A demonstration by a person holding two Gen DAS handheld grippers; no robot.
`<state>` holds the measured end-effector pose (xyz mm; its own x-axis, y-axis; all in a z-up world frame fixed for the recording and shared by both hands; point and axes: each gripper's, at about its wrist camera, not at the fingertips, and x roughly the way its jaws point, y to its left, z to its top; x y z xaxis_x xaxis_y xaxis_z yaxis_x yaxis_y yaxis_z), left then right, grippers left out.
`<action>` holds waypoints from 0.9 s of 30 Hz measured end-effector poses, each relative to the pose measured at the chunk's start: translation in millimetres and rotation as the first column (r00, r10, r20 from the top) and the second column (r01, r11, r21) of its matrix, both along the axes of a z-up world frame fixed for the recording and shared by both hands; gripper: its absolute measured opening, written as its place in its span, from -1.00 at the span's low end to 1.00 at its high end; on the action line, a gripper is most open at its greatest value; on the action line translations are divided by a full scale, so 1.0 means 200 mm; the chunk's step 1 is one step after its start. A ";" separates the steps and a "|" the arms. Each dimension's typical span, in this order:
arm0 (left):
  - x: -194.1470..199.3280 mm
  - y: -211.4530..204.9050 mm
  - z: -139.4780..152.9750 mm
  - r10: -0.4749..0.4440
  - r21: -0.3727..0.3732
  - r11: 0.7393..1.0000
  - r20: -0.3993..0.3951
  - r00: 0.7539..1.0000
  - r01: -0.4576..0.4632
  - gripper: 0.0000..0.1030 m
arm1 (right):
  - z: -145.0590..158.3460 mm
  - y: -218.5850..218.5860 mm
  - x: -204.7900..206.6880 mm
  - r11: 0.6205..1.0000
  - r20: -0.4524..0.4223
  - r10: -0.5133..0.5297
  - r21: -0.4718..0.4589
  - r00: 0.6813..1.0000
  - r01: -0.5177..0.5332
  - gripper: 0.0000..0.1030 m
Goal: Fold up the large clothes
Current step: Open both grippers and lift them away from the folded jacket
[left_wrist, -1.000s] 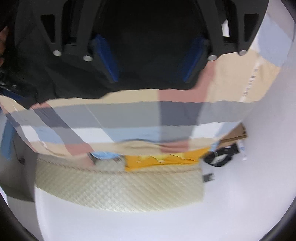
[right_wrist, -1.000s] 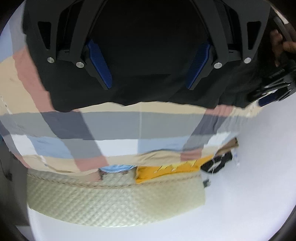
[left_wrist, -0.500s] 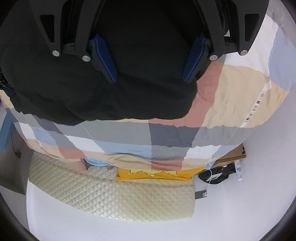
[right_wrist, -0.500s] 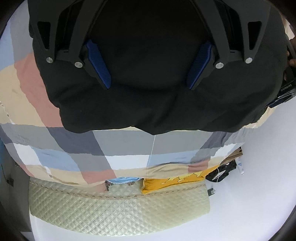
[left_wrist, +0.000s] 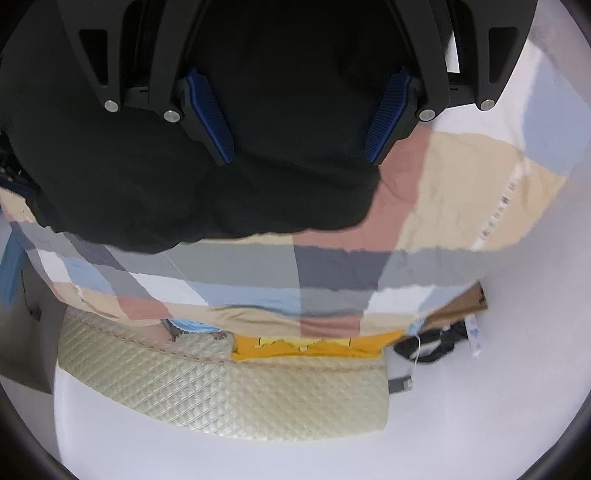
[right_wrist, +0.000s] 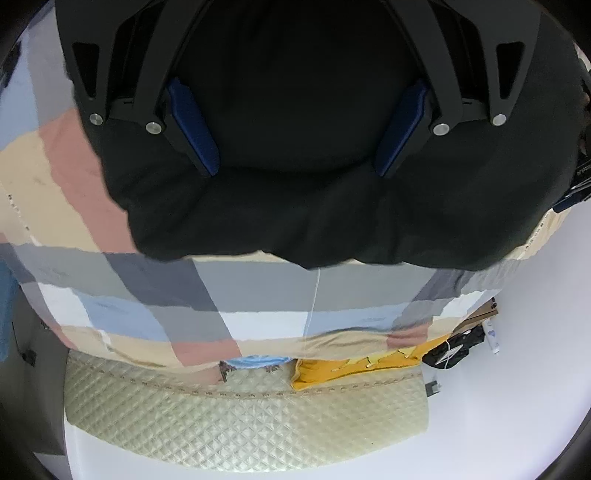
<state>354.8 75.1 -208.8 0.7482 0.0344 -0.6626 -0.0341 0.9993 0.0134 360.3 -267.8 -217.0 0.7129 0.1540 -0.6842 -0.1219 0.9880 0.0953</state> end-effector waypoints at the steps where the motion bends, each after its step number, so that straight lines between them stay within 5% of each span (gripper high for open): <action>1: -0.03 -0.02 0.05 -0.006 0.014 1.000 0.018 1.000 0.006 0.43 | 0.04 0.00 -0.03 1.000 0.011 0.003 0.004 1.000 -0.003 0.68; 16: -0.69 -0.22 1.23 -0.040 -0.048 0.997 0.262 0.964 0.055 0.43 | 1.14 0.04 -0.64 0.994 0.252 -0.005 0.107 0.968 -0.023 0.69; 22: -0.99 -0.26 1.50 -0.076 -0.064 0.993 0.278 0.958 0.097 0.43 | 1.48 0.06 -0.98 0.987 0.342 0.031 0.139 0.939 -0.083 0.69; 27: -1.23 -0.29 1.59 -0.086 -0.088 0.989 0.305 0.949 0.118 0.43 | 1.58 0.09 -1.25 0.987 0.409 0.063 0.112 0.910 -0.118 0.69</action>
<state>108.7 17.7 109.3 0.9084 -0.1097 -0.4035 0.0820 0.9930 -0.0854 109.8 -249.1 99.7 0.9022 0.2990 -0.3107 -0.2653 0.9529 0.1467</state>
